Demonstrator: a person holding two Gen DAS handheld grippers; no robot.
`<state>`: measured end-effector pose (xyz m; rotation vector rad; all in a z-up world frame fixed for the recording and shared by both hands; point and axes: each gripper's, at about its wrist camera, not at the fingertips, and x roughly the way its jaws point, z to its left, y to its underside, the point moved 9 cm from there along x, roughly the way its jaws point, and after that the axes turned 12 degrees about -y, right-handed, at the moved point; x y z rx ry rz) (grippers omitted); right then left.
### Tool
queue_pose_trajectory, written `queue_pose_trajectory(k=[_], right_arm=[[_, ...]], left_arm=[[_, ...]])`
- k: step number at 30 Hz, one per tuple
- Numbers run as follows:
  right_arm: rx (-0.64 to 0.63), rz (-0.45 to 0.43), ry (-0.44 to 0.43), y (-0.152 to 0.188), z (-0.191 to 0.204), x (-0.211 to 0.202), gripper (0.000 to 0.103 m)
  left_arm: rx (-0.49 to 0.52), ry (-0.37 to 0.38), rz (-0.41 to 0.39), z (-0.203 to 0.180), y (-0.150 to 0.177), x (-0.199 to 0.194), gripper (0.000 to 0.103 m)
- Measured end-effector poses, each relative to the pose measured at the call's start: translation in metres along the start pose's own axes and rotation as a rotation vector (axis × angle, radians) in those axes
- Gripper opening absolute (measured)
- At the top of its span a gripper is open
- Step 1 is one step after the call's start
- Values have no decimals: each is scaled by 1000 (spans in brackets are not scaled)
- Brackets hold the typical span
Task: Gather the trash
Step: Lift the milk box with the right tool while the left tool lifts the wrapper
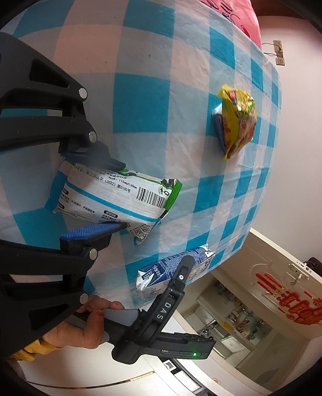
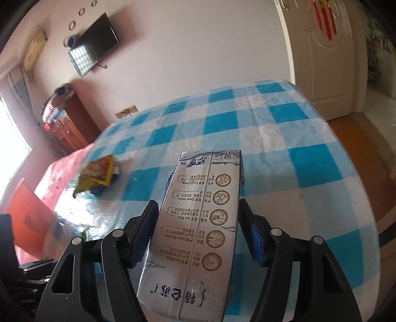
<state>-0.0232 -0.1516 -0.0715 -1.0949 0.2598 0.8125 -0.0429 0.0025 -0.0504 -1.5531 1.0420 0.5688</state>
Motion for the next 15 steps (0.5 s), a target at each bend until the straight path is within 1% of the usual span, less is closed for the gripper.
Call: queue_pose_trajectory(k=[4, 7, 15], right_arm=[[28, -25, -76, -2, 17, -5, 66], [59, -27, -126, -2, 29, -6, 66], [180, 15, -304, 9, 67, -4, 66]], left_arm=[[-22, 15, -10, 13, 2, -8, 43], [-32, 31, -24, 21, 2, -17, 43], [-46, 70, -89, 36, -3, -48, 43]])
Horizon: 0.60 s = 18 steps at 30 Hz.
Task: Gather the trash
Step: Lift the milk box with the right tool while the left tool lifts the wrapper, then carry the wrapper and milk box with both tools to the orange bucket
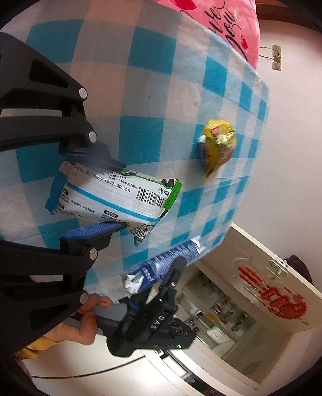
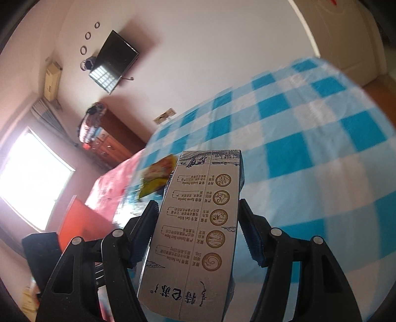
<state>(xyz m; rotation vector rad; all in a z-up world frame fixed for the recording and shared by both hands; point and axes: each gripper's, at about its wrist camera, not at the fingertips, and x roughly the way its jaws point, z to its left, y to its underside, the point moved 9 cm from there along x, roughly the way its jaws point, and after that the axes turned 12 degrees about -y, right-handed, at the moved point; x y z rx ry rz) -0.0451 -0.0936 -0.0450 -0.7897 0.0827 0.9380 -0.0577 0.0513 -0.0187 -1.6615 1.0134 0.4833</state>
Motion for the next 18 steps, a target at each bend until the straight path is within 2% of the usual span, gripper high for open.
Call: queue_pose_trajectory(k=[5, 10, 18], right_arm=[[41, 29, -85, 7, 30, 10, 66], [14, 60, -141, 6, 72, 23, 66], [-86, 153, -237, 8, 166, 63, 66]], left_arm=[[-18, 21, -58, 10, -11, -27, 43], [-37, 20, -145, 25, -27, -62, 43], [-95, -43, -297, 70, -57, -126, 43]])
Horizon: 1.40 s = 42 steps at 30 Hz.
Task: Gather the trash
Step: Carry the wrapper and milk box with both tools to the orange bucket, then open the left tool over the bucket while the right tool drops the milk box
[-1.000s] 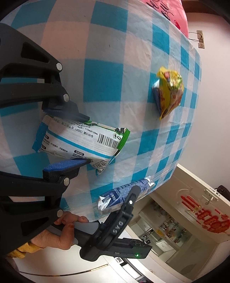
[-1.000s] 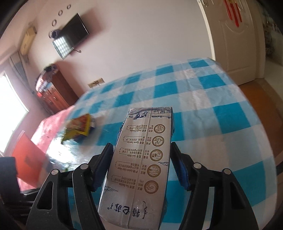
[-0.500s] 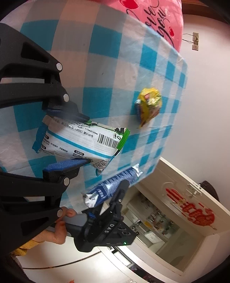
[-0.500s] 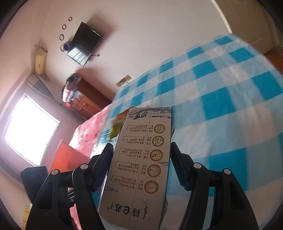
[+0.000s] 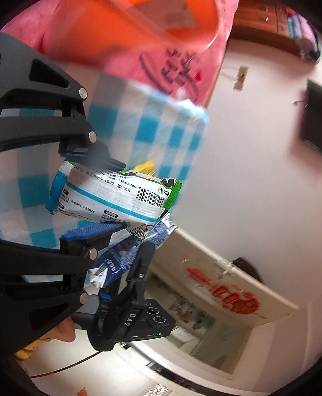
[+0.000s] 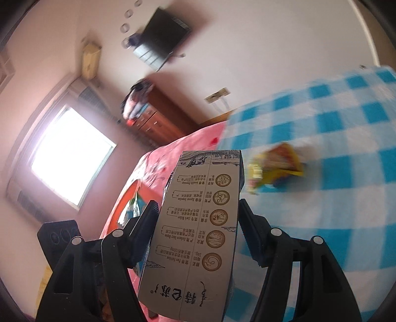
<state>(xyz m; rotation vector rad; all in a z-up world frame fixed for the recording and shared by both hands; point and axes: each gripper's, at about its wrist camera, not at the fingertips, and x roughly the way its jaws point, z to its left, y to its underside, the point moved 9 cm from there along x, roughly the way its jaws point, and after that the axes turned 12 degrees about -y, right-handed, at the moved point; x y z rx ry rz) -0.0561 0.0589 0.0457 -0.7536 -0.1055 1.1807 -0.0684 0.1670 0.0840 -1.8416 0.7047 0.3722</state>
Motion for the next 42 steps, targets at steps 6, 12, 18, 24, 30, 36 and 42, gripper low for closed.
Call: queue_pose_trajectory(k=[6, 12, 18, 24, 30, 36, 42], right_arm=[[-112, 93, -74, -7, 69, 61, 66], [-234, 155, -138, -11, 133, 123, 66], [-334, 205, -157, -2, 175, 176, 66], [-332, 260, -166, 13, 178, 214, 76], [-273, 232, -167, 11, 165, 217, 90], [-269, 128, -95, 0, 139, 179, 92], [-285, 66, 5, 4, 106, 140, 93]], left_arm=[[-71, -126, -132, 60, -38, -49, 43], [-168, -310, -214, 135, -57, -84, 43], [-237, -397, -212, 175, -54, -90, 43], [-263, -446, -202, 195, -49, -86, 44], [-254, -528, -228, 205, -48, -94, 76], [-224, -564, -230, 201, -44, -94, 84], [-208, -555, -259, 190, -46, -100, 89]])
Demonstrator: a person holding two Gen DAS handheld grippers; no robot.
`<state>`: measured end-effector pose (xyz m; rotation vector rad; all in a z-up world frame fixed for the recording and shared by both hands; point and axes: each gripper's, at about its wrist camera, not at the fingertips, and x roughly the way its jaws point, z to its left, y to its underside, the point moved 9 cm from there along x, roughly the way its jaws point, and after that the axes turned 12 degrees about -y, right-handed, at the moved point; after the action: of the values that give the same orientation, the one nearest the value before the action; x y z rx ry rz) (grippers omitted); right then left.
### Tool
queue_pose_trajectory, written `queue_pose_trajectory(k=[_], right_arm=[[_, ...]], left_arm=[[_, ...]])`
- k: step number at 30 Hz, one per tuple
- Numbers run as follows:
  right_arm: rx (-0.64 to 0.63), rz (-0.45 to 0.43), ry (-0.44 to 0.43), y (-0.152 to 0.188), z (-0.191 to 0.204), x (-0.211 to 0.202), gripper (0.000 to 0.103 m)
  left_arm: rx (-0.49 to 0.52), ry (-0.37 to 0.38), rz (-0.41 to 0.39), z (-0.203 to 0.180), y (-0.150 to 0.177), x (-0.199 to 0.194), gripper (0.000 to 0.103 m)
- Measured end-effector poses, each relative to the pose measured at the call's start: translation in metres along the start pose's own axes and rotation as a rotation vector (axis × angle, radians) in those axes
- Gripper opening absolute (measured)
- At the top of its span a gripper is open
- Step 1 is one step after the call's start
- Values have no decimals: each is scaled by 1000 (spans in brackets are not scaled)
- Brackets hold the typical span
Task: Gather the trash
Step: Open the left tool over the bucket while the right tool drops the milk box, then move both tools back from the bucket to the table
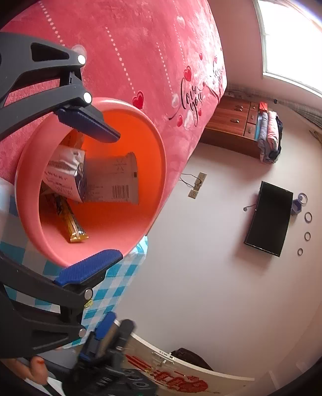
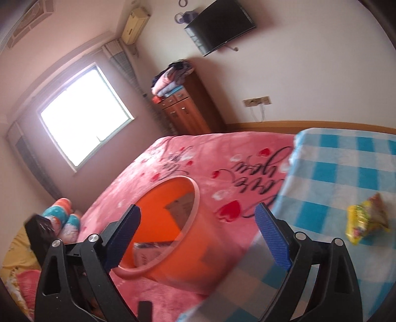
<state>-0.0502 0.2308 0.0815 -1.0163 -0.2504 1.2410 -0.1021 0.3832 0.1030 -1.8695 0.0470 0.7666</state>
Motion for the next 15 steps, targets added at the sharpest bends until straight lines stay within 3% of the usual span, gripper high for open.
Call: queue_pose_trajectory(k=[7, 15], right_arm=[[-65, -22, 137, 28, -24, -29, 93], [-53, -31, 189, 52, -46, -50, 95]], left_arm=[[26, 26, -10, -18, 4, -11, 92], [62, 54, -6, -44, 13, -17, 94]])
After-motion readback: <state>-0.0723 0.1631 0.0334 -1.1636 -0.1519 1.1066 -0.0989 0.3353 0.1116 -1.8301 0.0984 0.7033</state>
